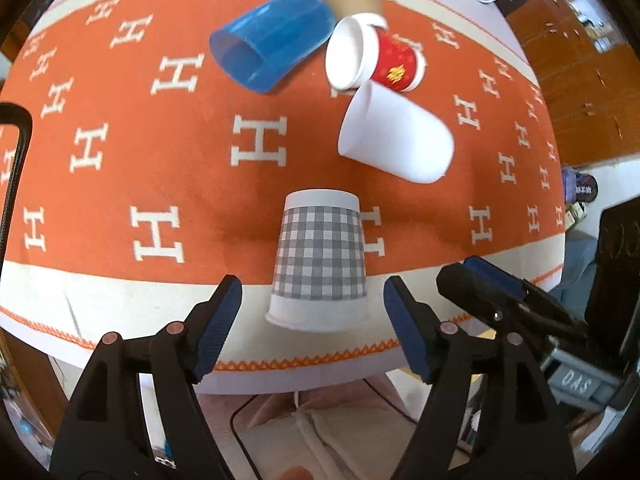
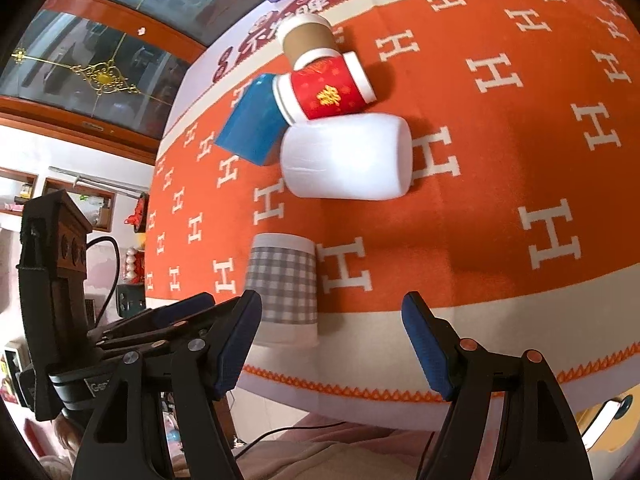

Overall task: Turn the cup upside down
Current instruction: 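Lift the grey-checkered cup with the left gripper and pull it clear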

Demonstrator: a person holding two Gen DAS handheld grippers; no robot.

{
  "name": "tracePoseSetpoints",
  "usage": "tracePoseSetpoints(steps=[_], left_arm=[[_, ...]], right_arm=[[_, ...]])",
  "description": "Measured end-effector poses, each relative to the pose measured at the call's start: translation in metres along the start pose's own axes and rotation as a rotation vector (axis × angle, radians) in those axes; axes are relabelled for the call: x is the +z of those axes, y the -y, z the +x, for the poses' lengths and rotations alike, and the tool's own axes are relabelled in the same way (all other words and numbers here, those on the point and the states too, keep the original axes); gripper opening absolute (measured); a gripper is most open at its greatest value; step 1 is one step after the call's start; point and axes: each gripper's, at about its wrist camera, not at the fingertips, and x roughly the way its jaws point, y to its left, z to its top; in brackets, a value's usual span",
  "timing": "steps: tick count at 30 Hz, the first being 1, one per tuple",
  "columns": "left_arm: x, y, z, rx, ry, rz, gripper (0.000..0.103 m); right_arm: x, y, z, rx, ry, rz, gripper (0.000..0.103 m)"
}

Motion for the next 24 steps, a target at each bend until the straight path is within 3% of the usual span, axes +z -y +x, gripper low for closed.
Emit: tracePoseSetpoints(steps=[5,11,13,18,24], left_arm=[[-0.005,-0.012,-0.032,0.026,0.061,0.059,0.071],[-0.006,-0.042,-0.056,0.123,0.181,0.042,0.071],[-0.006,-0.05,-0.052,0.123,0.187,0.031,0.069],[-0.01,-0.072,-0.029,0.087,0.156,-0.02,0.054],[-0.015,-0.093,-0.011,0.091,0.177,-0.065,0.053]], right_arm=[[-0.003,-0.014,-0.009,0.045,-0.016,-0.002,0.074],[-0.003,-0.031,0.001,0.073,-0.071,-0.021,0.074],[-0.001,-0.036,0.009,0.08,-0.103,-0.022,0.074],[0.007,-0.046,0.037,0.072,-0.17,-0.039,0.074],[0.019,-0.05,0.067,0.028,-0.235,-0.054,0.074]])
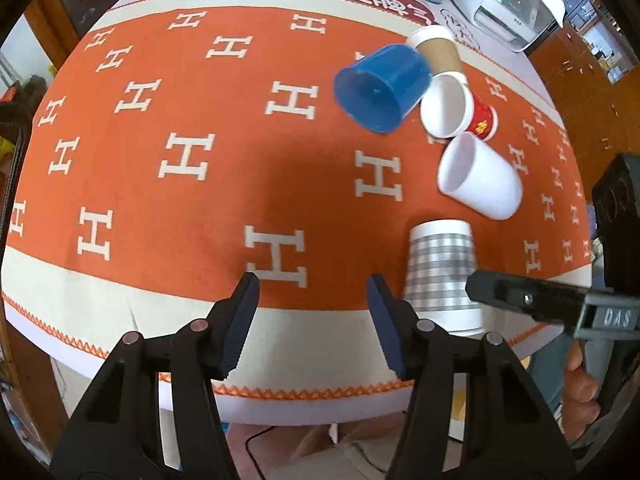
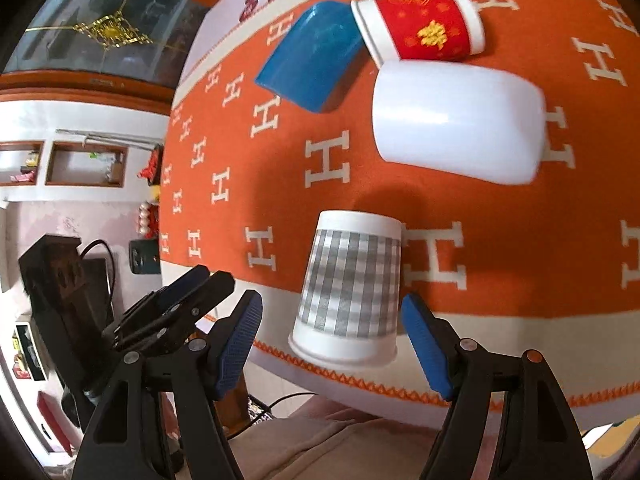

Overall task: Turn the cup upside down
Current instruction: 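Lift the grey-checkered cup with the left gripper and pull it clear, then rotate the left gripper to turn the cup mouth-down and set it down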

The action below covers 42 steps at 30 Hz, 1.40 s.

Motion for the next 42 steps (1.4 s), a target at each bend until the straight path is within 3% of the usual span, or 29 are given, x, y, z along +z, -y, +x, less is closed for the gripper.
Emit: tracePoseSetpoints(steps=[4,8,12,16,18,26,31,38,40,42], left_arm=[[0.0,-0.004,0.004,-0.02,0.014,0.006,0.053],[0.001,-0.001,0.004,-0.022,0.032,0.031,0.053],[0.0,0.004,0.007,-0.016,0.031,0.055,0.053],[-0.002,0.004,0.004,-0.001,0.069,0.05,0.053],[-0.003,0.002,0.0,0.009,0.103,0.037,0.053],[-0.01,-0.004,0.002,0.007,0.185,-0.012,0.053],[-0.016,0.0,0.005,0.023,0.218,0.014,0.053],[-0.024,0.002,0.008,0.002,0.223,0.045,0.053],[-0.026,0.004,0.007,-0.006,0.227,0.058,0.053],[-0.028,0.006,0.006,-0.011,0.227,0.075,0.053]], right_arm=[[0.01,0.0,0.016,-0.022,-0.038,-0.003,0.074],[0.015,0.0,0.031,-0.036,-0.077,-0.01,0.063],[0.013,-0.002,0.032,-0.033,-0.059,-0.026,0.061],[0.008,-0.011,0.013,-0.015,0.073,-0.089,0.06],[0.002,-0.019,-0.001,-0.027,0.195,-0.166,0.06],[-0.047,-0.039,0.005,-0.2,0.639,-0.565,0.06],[-0.074,-0.038,0.023,-0.243,0.704,-0.635,0.061],[-0.108,-0.042,0.041,-0.322,0.678,-0.738,0.062],[-0.112,-0.043,0.046,-0.335,0.666,-0.732,0.065],[-0.115,-0.043,0.045,-0.328,0.67,-0.711,0.076]])
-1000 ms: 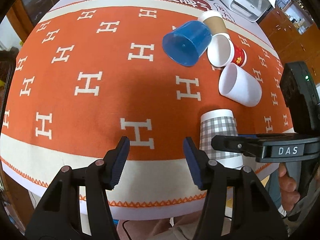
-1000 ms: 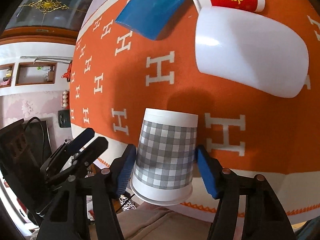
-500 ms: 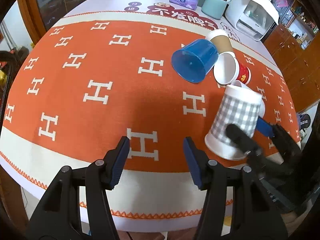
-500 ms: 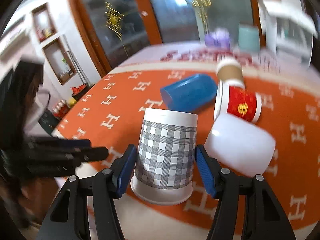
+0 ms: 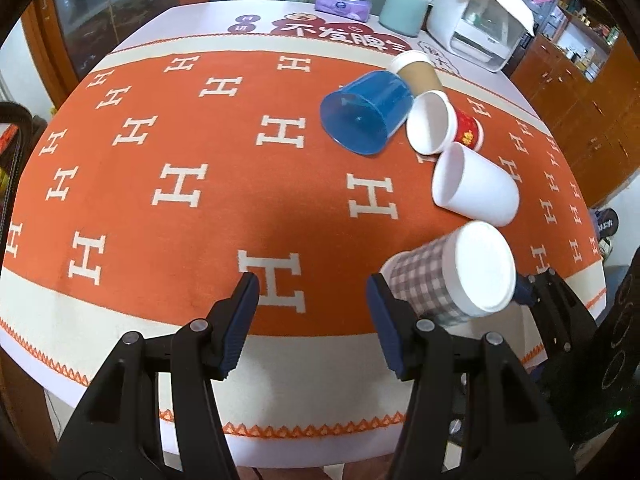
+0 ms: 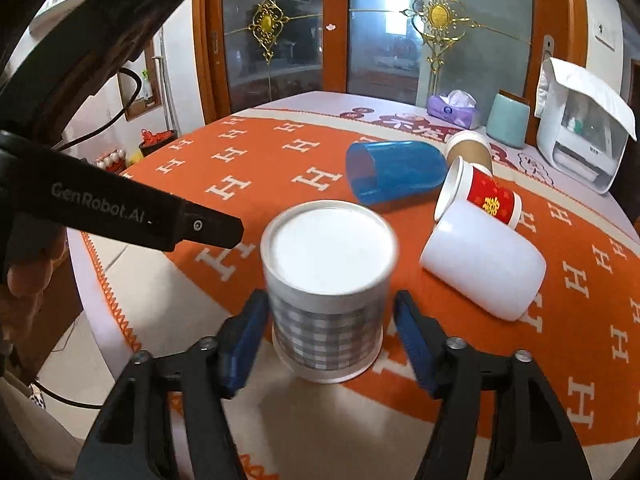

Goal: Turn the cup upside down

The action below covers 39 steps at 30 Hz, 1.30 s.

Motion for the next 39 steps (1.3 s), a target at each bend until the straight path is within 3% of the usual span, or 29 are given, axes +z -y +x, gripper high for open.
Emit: tracePoseSetpoints(steps=[8,15,18,22,28,32,36,39], left_arm=[[-0.006,0.009,-0.012,-0.007,0.011,0.052,0.059],[-0.002,0.019,-0.036,0.003,0.027,0.077,0.059],[0.003,0.025,-0.054,0.017,0.05,0.094,0.059],[0.01,0.035,-0.083,0.032,0.101,0.119,0.059],[0.023,0.049,-0.129,-0.005,0.129,0.102,0.059],[0.024,0.059,-0.161,0.036,0.192,0.095,0.059],[0.017,0.066,-0.178,0.057,0.224,0.068,0.059],[0.011,0.069,-0.177,0.073,0.202,0.048,0.059]], right_arm=[[0.004,0.008,-0.023,0.051,-0.028,0.1,0.08],[0.012,0.033,-0.061,0.098,-0.118,0.332,0.08],[0.024,0.044,-0.086,0.066,-0.111,0.389,0.08],[0.047,0.045,-0.123,0.005,-0.077,0.362,0.08],[0.084,0.052,-0.17,0.008,-0.02,0.435,0.08],[0.104,0.051,-0.191,-0.03,-0.008,0.437,0.08],[0.109,0.047,-0.207,-0.082,-0.019,0.433,0.08],[0.106,0.043,-0.214,-0.109,-0.035,0.425,0.08]])
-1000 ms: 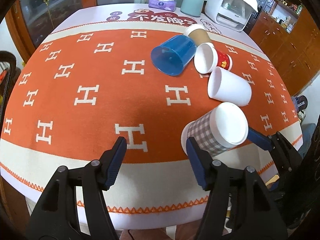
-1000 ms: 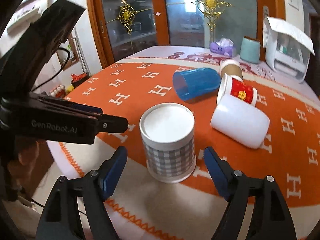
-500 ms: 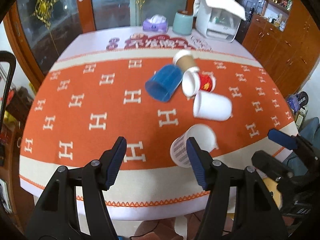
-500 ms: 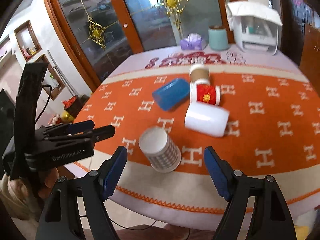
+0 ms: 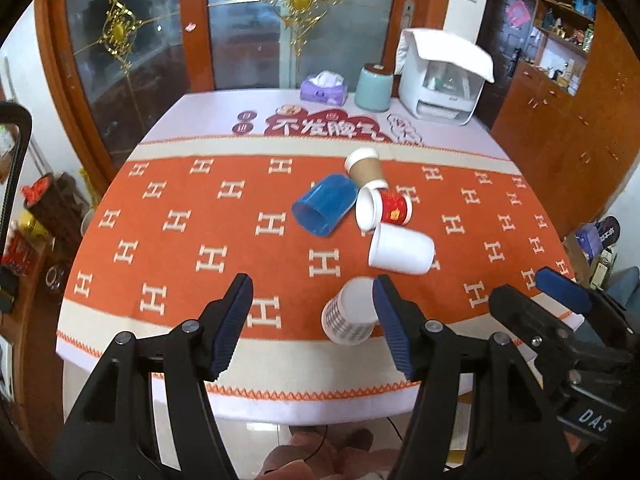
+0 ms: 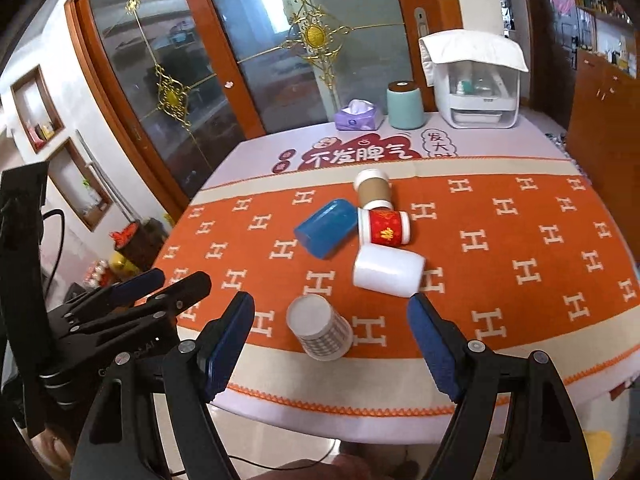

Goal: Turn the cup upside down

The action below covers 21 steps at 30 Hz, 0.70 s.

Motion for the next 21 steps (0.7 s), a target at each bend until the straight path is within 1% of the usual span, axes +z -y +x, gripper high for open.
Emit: tracePoseSetpoints(steps=[2,6,9,17,21], left_arm=[[-0.005,0.002,0.001,0.004,-0.021,0.001,0.059],[-0.012,0.001,0.002,0.021,-0.039,-0.012,0.059],[-0.015,0.001,0.003,0.03,-0.048,-0.015,0.059],[-0.014,0.009,0.001,0.043,-0.035,0.029,0.06],[-0.011,0.008,0.001,0.047,-0.028,0.026,0.06]], right_arm=[[-0.006,-0.001,-0.003,-0.012,0.0,-0.003,0.08],[-0.014,-0.002,-0.005,-0.025,-0.014,-0.004,0.08],[-0.013,-0.001,-0.006,-0.034,-0.017,-0.004,0.08],[-0.011,-0.007,-0.005,-0.038,-0.012,-0.025,0.08],[-0.007,-0.009,0.0,-0.037,-0.014,-0.032,0.08]])
